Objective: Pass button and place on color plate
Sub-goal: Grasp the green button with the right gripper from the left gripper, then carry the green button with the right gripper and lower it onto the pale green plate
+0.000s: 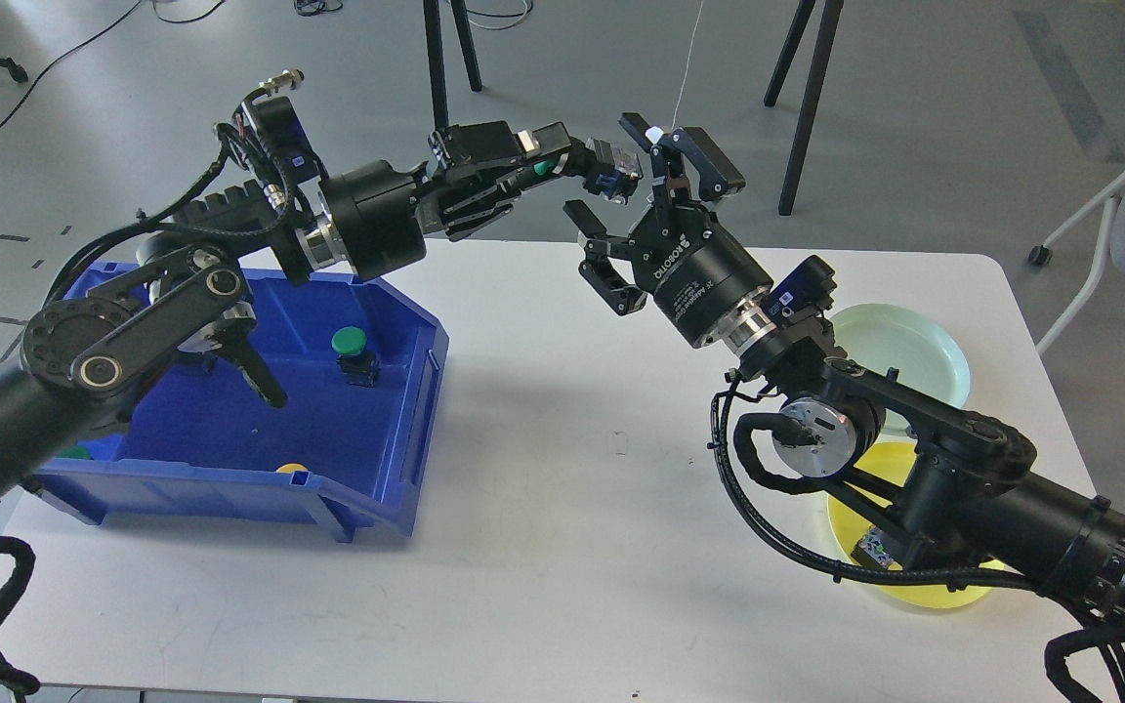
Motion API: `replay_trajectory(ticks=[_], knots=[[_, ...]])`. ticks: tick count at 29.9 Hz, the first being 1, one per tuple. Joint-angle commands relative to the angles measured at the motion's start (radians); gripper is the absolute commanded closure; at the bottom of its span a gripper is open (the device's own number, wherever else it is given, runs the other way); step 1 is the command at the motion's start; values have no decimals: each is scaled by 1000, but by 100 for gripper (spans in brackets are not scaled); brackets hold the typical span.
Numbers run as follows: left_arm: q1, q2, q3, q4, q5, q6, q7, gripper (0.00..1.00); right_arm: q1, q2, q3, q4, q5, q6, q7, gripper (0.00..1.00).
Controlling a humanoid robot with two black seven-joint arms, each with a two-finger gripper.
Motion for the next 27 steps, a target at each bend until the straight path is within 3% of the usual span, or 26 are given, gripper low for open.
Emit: replay_trajectory(ticks=[1, 5, 10, 12, 22, 24, 27], knots=[[0, -1, 0, 0, 1, 0, 0, 86, 9, 1, 1, -7, 2, 9, -2, 20], [0, 1, 0, 0, 1, 0, 0, 86, 18, -1, -1, -7, 0, 12, -6, 43], [0, 1, 0, 2, 1, 0, 0, 86, 14, -3, -5, -5, -11, 13, -12, 84], [0, 1, 0, 3, 1, 0, 0, 86, 12, -4, -4, -7, -11, 9, -12, 95], [-2, 1, 1, 3, 3, 0, 0, 83, 1, -18, 4, 7, -4, 4, -11, 99], [-2, -1, 0, 3, 3, 0, 0, 74, 1, -18, 2, 7, -4, -2, -11, 99], [-2, -1, 0, 3, -5, 0, 0, 50, 1, -19, 1, 10, -4, -2, -11, 99]])
